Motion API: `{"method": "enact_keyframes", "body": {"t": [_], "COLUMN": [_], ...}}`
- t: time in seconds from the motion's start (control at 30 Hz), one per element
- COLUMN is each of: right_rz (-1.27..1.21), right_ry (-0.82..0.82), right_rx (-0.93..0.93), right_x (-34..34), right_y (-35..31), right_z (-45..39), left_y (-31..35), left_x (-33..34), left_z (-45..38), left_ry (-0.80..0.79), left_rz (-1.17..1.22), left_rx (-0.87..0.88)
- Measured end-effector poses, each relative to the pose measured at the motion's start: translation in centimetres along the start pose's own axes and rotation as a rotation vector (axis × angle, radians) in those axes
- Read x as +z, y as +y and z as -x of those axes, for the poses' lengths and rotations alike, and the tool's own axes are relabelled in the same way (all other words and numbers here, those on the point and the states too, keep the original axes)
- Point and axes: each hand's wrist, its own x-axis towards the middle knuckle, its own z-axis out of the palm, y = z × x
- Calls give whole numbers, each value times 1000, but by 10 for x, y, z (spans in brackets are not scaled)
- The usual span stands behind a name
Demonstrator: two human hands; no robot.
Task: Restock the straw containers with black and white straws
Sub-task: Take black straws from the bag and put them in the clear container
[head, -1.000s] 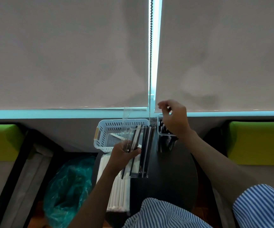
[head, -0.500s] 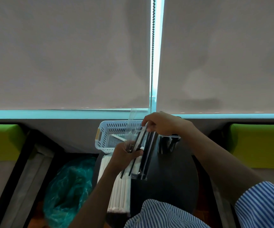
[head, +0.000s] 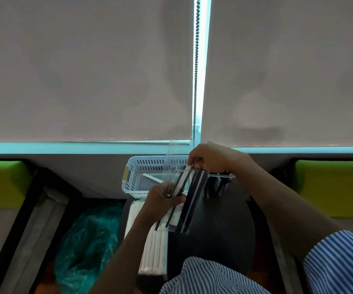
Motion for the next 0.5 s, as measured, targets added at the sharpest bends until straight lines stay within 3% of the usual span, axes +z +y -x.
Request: {"method": "enact_keyframes", "body": {"t": [0.23,0.5], "right_rz": [26,38], "right_ry": [-65,57], "right_rx": [10,-98], "right_x": [2,5], "right_y": [2,-6], "right_z": [2,2], "left_y": [3,9], "left_x": [-1,0], "left_z": [-1,4], "left_ry": [-10,-47], "left_rz": [-39,67], "left_rx": [-13,-61]}}
